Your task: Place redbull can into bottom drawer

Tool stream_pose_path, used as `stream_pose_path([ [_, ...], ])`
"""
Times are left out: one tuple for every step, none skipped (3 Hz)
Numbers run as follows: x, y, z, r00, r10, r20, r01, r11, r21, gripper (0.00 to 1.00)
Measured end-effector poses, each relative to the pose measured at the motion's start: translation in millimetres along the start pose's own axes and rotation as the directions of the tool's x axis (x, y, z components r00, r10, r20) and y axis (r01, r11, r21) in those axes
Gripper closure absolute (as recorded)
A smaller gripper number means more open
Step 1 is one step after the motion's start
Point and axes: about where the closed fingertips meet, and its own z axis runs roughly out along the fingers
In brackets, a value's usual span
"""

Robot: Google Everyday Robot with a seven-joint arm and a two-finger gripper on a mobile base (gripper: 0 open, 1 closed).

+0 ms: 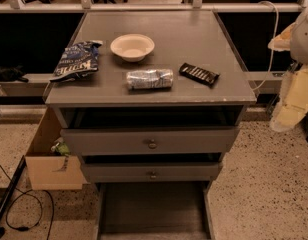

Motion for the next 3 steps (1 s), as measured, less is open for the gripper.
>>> stream_pose_path([
  [-0.1, -0.1, 0.0, 1.000, 0.000, 0.000, 0.000, 1.0000, 0.000, 0.00],
  [-6.3, -7.2, 0.8, 1.000, -0.003, 0.028, 0.003, 0.9999, 0.013, 0.00],
  [-24.3, -37.9, 8.6, 0.989, -0.062, 0.137, 0.057, 0.9976, 0.040, 0.00],
])
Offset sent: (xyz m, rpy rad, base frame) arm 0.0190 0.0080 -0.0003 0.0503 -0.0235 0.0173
